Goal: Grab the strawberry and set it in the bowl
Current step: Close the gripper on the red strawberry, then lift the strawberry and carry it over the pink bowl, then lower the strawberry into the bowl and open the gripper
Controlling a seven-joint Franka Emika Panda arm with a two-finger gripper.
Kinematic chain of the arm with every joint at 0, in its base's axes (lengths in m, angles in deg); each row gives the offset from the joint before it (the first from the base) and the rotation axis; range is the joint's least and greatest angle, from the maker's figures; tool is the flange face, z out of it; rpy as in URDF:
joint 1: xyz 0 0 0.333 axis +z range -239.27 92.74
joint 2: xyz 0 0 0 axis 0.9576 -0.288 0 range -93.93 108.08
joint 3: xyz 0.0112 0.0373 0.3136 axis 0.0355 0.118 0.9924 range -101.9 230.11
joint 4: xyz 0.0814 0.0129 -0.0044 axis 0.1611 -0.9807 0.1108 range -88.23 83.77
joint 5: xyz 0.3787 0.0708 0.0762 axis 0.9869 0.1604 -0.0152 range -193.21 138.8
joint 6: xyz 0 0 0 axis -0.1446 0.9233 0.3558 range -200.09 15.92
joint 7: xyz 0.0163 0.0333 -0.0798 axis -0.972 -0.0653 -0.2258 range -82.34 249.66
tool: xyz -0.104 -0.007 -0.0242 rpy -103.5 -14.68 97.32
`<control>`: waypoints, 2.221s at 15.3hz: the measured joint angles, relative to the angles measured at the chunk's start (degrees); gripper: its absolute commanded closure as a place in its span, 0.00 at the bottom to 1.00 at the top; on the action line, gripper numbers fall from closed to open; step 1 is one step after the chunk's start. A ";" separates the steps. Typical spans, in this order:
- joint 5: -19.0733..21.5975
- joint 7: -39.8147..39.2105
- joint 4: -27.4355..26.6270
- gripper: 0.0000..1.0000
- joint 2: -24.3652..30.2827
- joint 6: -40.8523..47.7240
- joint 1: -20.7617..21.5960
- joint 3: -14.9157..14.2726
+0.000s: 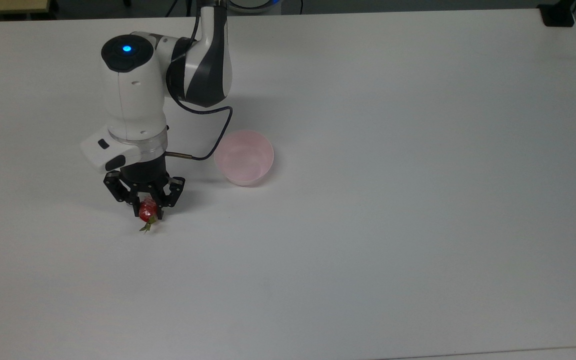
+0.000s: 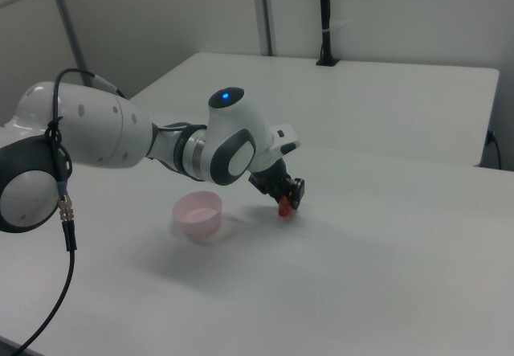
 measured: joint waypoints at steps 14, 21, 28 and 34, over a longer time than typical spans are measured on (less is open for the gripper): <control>-0.01 -3.65 -1.33 0.73 13.77 39.07 0.86 9.37; 0.76 2.68 -1.81 0.69 11.17 38.37 3.15 9.63; 2.99 7.73 -1.52 0.00 11.16 35.50 3.01 9.63; 2.99 8.76 1.05 0.00 12.85 38.49 2.82 9.61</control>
